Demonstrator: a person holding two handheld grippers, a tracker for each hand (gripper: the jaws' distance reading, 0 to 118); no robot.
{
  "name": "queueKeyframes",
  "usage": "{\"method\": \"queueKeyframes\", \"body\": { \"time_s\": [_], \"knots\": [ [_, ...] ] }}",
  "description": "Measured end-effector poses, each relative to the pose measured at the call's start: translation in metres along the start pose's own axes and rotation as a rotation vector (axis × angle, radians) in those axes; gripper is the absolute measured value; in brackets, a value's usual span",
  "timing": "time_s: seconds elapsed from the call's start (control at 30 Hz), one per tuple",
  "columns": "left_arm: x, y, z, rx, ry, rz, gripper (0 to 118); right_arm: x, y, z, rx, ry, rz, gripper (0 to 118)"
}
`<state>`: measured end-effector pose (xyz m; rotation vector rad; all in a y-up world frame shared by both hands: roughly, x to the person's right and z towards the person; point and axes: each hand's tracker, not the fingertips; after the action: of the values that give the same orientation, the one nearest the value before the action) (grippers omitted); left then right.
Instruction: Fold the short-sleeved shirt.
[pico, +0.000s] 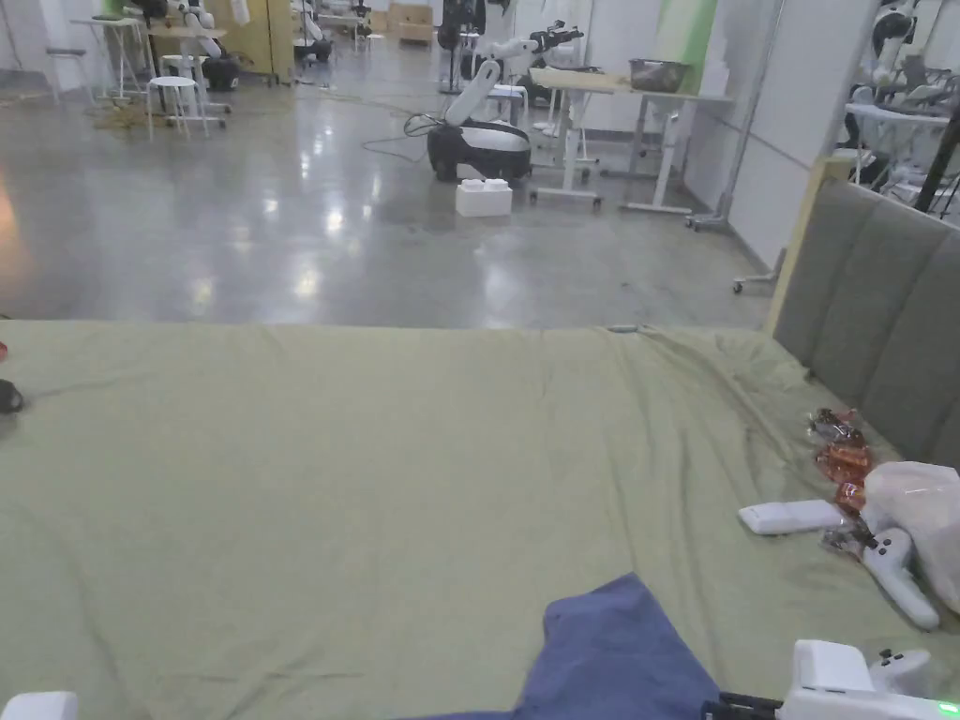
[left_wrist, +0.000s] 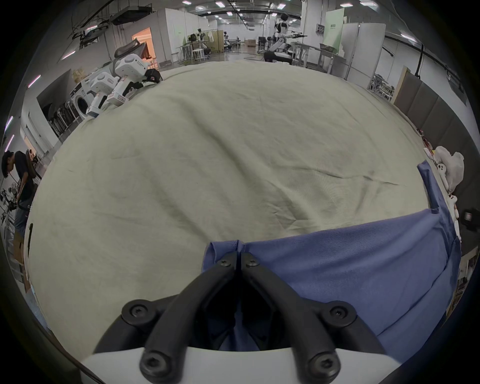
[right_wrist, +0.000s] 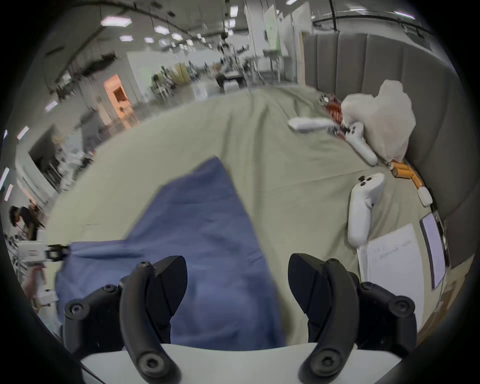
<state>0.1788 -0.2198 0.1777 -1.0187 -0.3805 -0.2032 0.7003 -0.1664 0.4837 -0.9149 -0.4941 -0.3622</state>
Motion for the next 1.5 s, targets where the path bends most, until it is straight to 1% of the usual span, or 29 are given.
{"method": "queueKeyframes", "body": {
  "time_s": [0.07,0.1,0.13,0.17,0.2,0.23,0.3,0.33,0.37,0.4,0.47,0.53,0.6,0.67,0.77,0.83,0.9,0.97,1.0,1.13,1.23,1.27,1.3,1.33,1.37,1.4,1.43,1.47,1.5],
  "knots": [
    [-0.002,0.0,0.0,-0.001,-0.01,-0.006,1,0.003,0.012,-0.033,-0.086,-0.055,0.039,81],
    [-0.003,0.0,0.0,-0.001,-0.015,-0.004,1,0.003,0.016,-0.045,-0.131,-0.064,0.05,73],
    [-0.004,0.0,0.0,-0.002,-0.019,0.0,1,0.002,0.016,-0.053,-0.16,-0.066,0.066,59],
    [-0.004,0.0,0.0,0.0,-0.02,0.004,1,0.0,0.015,-0.056,-0.184,-0.049,0.088,34],
    [-0.004,-0.001,-0.001,0.002,-0.02,0.004,1,-0.004,0.013,-0.055,-0.185,-0.015,0.091,10],
    [-0.004,-0.002,0.0,0.006,-0.018,0.003,1,-0.009,0.012,-0.051,-0.161,-0.026,0.104,2],
    [-0.003,-0.005,0.005,0.024,-0.02,-0.022,0,-0.02,0.008,-0.042,-0.138,-0.049,0.189,2],
    [-0.004,-0.005,0.009,0.033,-0.031,-0.033,0,-0.02,0.007,-0.039,-0.134,-0.044,0.198,2],
    [-0.01,-0.006,0.02,0.06,-0.053,-0.025,0,-0.017,0.007,-0.031,-0.115,-0.038,0.189,2],
    [-0.016,-0.01,0.036,0.121,-0.075,0.019,0,-0.017,0.006,-0.014,-0.062,-0.032,0.163,2],
    [-0.028,-0.02,0.068,0.165,-0.15,0.078,0,-0.011,0.002,0.017,-0.001,0.017,0.124,2],
    [-0.04,-0.039,0.102,0.214,-0.175,0.072,0,-0.004,-0.012,0.055,0.07,0.042,0.093,2],
    [-0.051,-0.063,0.133,0.216,-0.183,0.073,0,0.004,-0.036,0.091,0.102,0.067,0.06,2],
    [-0.06,-0.089,0.154,0.217,-0.195,0.068,0,0.003,-0.069,0.124,0.118,0.063,0.066,2],
    [-0.068,-0.13,0.177,0.211,-0.209,0.074,0,0.011,-0.119,0.155,0.129,0.069,0.039,2],
    [-0.068,-0.154,0.182,0.194,-0.211,0.07,0,0.01,-0.15,0.165,0.133,0.071,0.022,2],
    [-0.066,-0.174,0.182,0.163,-0.206,0.063,0,0.009,-0.174,0.168,0.114,0.076,0.033,2],
    [-0.067,-0.189,0.176,0.142,-0.209,0.083,0,0.006,-0.187,0.164,0.084,0.056,0.051,2],
    [-0.067,-0.195,0.172,0.132,-0.206,0.085,0,0.005,-0.192,0.161,0.066,0.05,0.063,2],
    [-0.067,-0.207,0.166,0.123,-0.196,0.1,0,0.004,-0.203,0.148,0.047,0.033,0.039,2],
    [-0.068,-0.207,0.161,0.128,-0.196,0.121,0,0.004,-0.206,0.141,0.032,0.025,0.042,2],
    [-0.069,-0.208,0.159,0.133,-0.196,0.127,6,0.003,-0.208,0.14,0.03,0.02,0.048,2],
    [-0.069,-0.207,0.158,0.141,-0.191,0.142,26,0.006,-0.209,0.136,0.031,0.022,0.05,6],
    [-0.069,-0.207,0.157,0.143,-0.183,0.142,49,0.009,-0.21,0.132,0.029,0.026,0.052,20],
    [-0.069,-0.206,0.157,0.146,-0.159,0.136,71,0.009,-0.211,0.132,0.038,0.016,0.056,46],
    [-0.07,-0.206,0.16,0.143,-0.14,0.125,83,0.01,-0.21,0.133,0.049,-0.004,0.058,75],
    [-0.071,-0.206,0.163,0.146,-0.144,0.119,83,0.011,-0.21,0.134,0.053,-0.028,0.058,80],
    [-0.072,-0.207,0.171,0.176,-0.159,0.112,83,0.014,-0.212,0.139,0.077,-0.034,0.035,79],
    [-0.072,-0.208,0.181,0.216,-0.17,0.113,83,0.015,-0.211,0.148,0.131,-0.007,-0.001,79]
  ]
}}
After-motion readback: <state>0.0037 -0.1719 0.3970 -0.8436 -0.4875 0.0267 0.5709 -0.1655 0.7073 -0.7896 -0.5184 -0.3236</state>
